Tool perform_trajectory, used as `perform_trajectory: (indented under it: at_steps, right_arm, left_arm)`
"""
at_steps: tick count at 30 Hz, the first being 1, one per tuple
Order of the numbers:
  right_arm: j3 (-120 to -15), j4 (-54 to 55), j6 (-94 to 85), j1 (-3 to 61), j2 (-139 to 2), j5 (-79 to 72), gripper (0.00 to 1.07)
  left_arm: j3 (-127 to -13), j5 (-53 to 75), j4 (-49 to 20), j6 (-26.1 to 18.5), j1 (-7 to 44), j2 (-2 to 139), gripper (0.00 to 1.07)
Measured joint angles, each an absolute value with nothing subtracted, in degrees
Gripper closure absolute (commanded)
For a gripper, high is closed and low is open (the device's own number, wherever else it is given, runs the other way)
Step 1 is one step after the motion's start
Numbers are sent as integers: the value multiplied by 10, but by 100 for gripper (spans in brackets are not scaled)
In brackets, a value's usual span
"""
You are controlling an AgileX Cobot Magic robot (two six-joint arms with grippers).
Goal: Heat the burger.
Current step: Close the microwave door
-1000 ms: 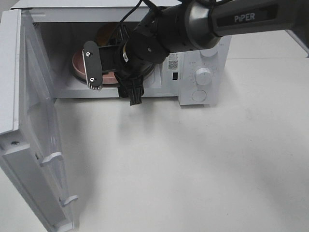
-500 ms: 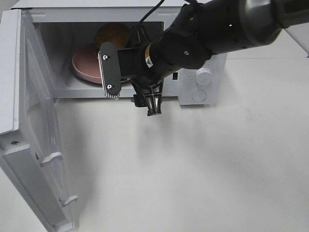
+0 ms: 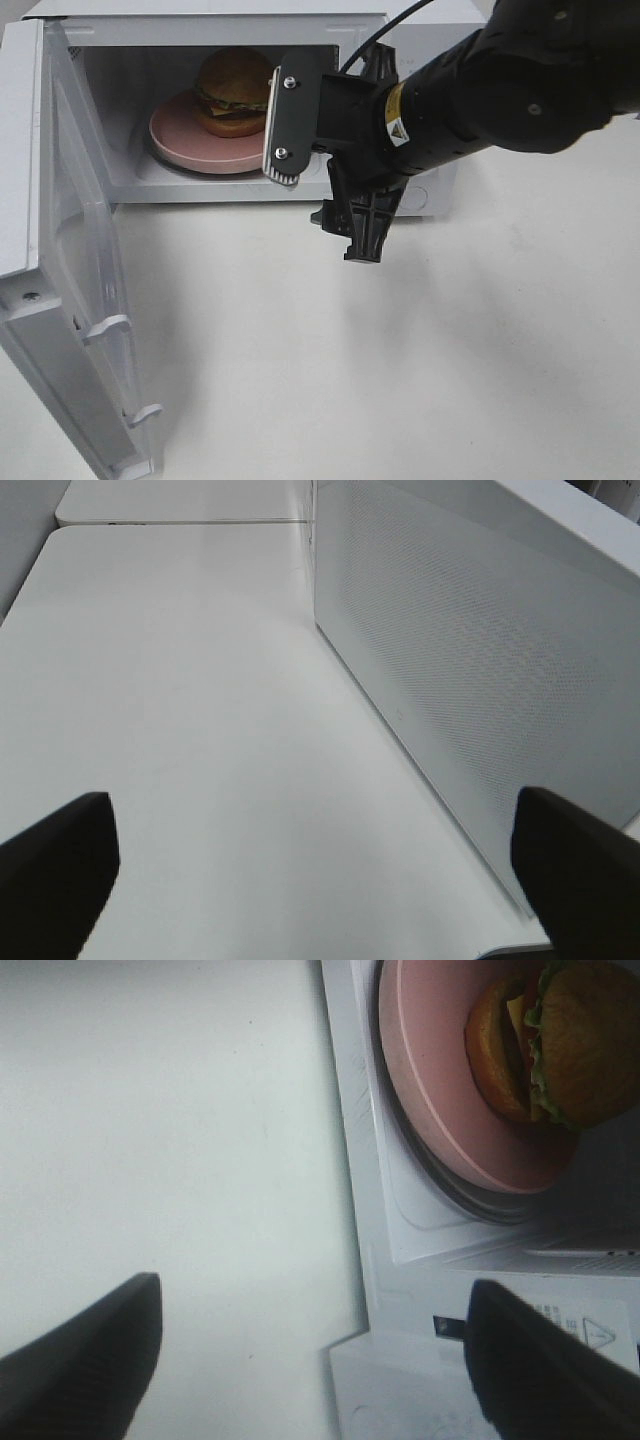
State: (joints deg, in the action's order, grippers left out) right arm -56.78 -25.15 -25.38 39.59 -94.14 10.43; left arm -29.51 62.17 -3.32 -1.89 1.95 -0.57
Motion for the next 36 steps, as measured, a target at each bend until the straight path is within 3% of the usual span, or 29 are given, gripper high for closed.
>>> perform_trajectory:
  at_steps: [10,15,36]
  right_arm:
    - [-506,-168,-108,396,-849,175,31]
    - [-498,-121,-25,396,-795,308,31]
    - [-492,-78,26,396,-579,595,31]
  left_arm:
    - [-295,622,-33,-19,19,-6,7]
    - [-295,622,-33,-19,19,-6,7]
    - [-295,622,-33,-19,19,-6,7]
